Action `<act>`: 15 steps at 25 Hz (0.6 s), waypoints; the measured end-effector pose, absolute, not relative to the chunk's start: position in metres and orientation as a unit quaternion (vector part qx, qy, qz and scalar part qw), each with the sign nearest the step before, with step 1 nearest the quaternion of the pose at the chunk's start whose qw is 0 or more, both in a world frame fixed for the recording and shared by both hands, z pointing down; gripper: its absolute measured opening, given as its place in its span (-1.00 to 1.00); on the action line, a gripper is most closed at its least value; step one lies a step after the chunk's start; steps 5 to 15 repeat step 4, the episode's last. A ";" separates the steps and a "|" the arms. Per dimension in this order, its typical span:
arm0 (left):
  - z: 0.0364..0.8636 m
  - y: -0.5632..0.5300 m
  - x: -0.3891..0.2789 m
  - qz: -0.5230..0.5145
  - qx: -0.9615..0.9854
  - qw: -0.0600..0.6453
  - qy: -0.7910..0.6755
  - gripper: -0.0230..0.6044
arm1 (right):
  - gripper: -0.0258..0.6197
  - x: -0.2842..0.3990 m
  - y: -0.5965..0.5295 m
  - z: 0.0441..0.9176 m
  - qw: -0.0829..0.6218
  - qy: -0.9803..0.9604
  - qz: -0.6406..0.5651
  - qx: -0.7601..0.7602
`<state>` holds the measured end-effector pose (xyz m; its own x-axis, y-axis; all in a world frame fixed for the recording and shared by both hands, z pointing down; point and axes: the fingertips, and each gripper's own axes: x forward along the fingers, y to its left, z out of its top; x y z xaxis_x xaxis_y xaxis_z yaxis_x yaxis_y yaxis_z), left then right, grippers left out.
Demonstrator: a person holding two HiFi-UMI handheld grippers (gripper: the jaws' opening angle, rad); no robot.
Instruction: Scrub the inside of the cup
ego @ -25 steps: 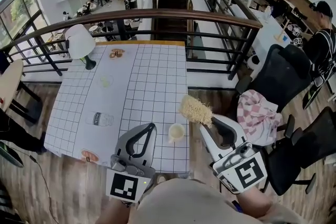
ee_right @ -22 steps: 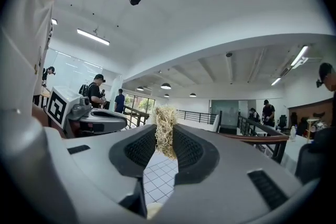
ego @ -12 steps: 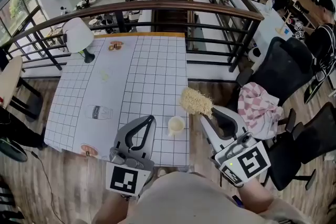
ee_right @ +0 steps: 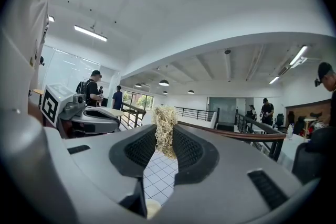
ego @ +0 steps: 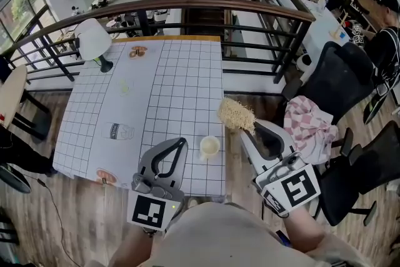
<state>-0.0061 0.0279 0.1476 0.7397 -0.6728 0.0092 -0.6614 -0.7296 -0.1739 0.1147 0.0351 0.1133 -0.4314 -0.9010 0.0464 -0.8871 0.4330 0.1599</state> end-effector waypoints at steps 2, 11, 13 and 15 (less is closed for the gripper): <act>0.148 0.028 -0.006 -0.036 -0.929 0.079 0.359 -0.88 | -0.64 0.116 0.035 0.113 0.062 -0.843 -0.055 0.532; 0.147 0.028 -0.004 -0.037 -0.929 0.081 0.358 -0.88 | -0.64 0.118 0.034 0.113 0.061 -0.842 -0.055 0.533; 0.147 0.028 -0.004 -0.037 -0.929 0.081 0.358 -0.88 | -0.64 0.118 0.034 0.113 0.061 -0.842 -0.055 0.533; 0.147 0.028 -0.004 -0.037 -0.929 0.081 0.358 -0.88 | -0.64 0.118 0.034 0.113 0.061 -0.842 -0.055 0.533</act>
